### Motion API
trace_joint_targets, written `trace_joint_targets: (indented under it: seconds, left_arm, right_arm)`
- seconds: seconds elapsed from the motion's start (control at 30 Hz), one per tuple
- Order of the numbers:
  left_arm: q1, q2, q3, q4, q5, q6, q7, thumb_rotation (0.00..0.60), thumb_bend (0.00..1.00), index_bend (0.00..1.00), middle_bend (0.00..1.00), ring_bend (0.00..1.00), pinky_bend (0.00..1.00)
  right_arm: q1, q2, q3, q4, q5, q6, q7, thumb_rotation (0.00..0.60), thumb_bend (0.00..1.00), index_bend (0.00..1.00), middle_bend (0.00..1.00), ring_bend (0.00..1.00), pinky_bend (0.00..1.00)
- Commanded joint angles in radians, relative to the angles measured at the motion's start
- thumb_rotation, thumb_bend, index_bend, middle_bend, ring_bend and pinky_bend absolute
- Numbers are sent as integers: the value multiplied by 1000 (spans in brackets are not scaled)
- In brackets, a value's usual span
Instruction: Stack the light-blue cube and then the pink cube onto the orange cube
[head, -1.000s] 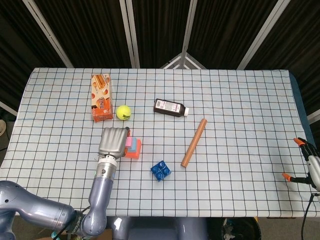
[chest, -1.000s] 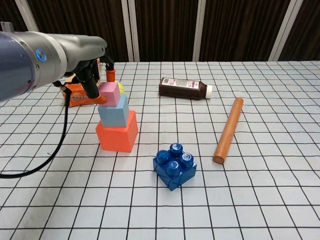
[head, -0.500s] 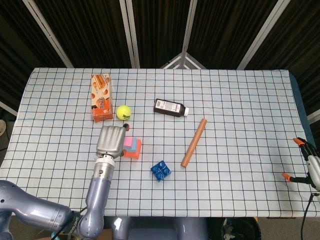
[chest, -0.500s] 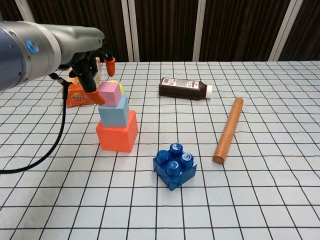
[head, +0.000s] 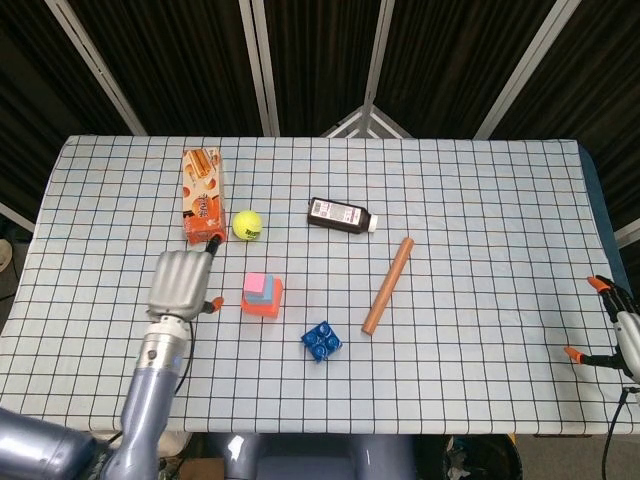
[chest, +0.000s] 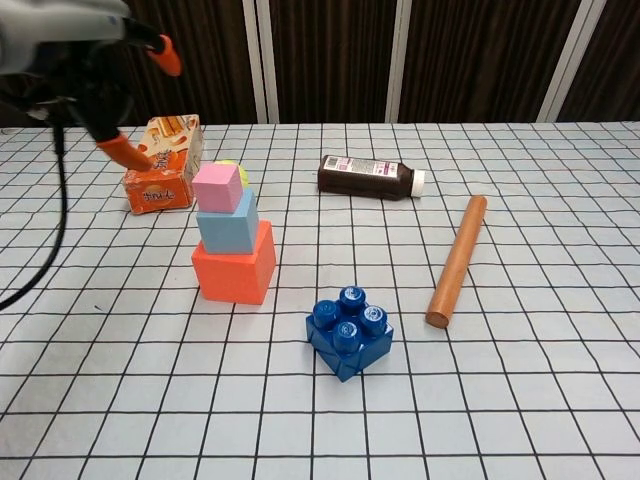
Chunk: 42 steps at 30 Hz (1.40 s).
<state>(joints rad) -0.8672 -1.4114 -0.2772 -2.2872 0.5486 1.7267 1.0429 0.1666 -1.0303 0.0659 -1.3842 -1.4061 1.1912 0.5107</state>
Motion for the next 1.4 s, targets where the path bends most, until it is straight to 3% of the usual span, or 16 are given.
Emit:
trace_joint_targets:
  seconds: [0.03,0.1,0.2,0.3,0.43,0.57,0.67,0.8,1.4]
  left_arm:
    - [286,290,322,-52,407,-106,-382,600,194,259,480,414,499]
    - [353,338,405,41,537,-154,-535,600,194,214,401,339,400]
    - [409,361,457,175,657,-198,-717,600,193,148,309,256,336]
    - [457,339,474,333,717,-218,-850,600,194,125,252,198,297]
    - [498,286,473,498,753,-226,-894,600,195,125,205,144,226]
    - [536,242,450,594,762,-222,-937,600,198,124,179,120,213]
    - [544,237,431,611,766,-223,-924,600,202,124,169,120,211]
    - [586,216,406,635,824,-152,-918,600,202,124,152,120,208]
    - [663,241,363,608,897,-137,-893,600,201,133,157,120,199]
  right_arm:
    - [-8,3,-1,-17,-6,22,-27,600,70,0,42,29,120]
    - [-16,3,1,-36,-10,51,-68,600,70,0,42,29,120]
    - [-27,0,5,-60,-11,87,-124,600,70,0,42,28,120]
    - [-37,-5,10,-86,-9,121,-181,600,70,0,42,29,119]
    - [-44,-12,16,-110,1,143,-244,600,70,0,42,28,120]
    - [-43,-20,18,-126,6,149,-292,600,70,0,42,29,120]
    - [-41,-23,20,-134,14,144,-317,600,70,0,42,29,120]
    - [-44,-28,25,-149,22,157,-355,600,69,0,42,29,119]
    - [-23,-42,31,-147,55,104,-396,600,70,0,42,28,120]
